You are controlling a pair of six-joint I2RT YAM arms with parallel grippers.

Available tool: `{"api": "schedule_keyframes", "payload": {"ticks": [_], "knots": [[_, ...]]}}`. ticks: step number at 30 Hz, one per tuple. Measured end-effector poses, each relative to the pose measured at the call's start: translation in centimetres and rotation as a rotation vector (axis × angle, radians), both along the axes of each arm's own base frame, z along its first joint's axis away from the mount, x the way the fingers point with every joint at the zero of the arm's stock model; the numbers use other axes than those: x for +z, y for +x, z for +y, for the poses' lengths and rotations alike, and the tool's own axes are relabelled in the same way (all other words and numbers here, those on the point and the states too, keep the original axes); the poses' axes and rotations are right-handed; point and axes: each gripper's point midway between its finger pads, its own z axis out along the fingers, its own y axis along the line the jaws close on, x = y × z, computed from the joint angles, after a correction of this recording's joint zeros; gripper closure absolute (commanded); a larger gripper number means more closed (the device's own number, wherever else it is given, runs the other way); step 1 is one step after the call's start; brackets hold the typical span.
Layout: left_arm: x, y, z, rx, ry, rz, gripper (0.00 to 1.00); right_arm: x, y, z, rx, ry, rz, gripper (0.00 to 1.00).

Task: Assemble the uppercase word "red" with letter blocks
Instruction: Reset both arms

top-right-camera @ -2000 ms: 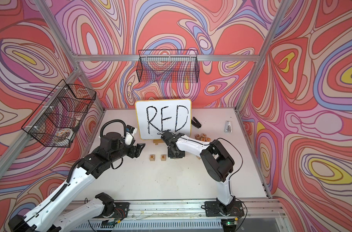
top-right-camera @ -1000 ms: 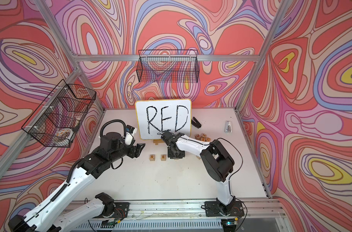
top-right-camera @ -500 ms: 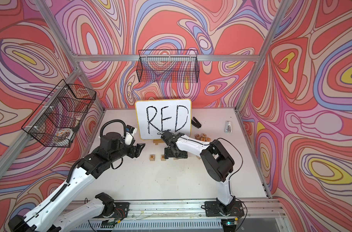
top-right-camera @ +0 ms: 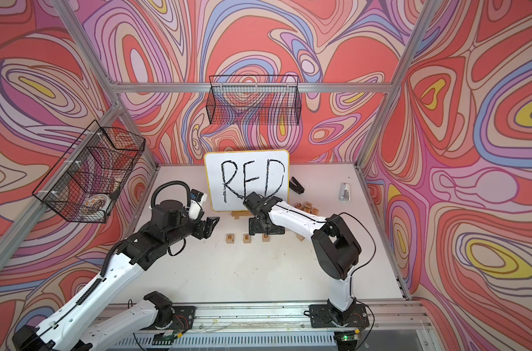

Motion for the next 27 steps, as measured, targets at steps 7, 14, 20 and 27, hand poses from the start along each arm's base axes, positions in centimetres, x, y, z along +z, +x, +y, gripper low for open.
{"api": "schedule_keyframes", "payload": {"ticks": [7,14,20,27], "knots": [[0.0,0.0,0.0,0.001,0.000,0.000,0.19,5.4,1.0,-1.4,0.020,-0.012,-0.152,0.02],[0.2,0.2,0.5,0.027,0.007,-0.010,0.13,11.8,1.6,-5.2,-0.019,0.030,-0.340,0.02],[0.5,0.7,1.8,0.116,0.009,-0.039,0.00,14.0,2.9,-12.0,-0.153,0.034,-0.488,0.02],[-2.2,2.5,6.4,0.407,0.045,-0.143,0.00,13.5,3.9,-21.9,-0.362,-0.043,-0.682,0.02]]}}
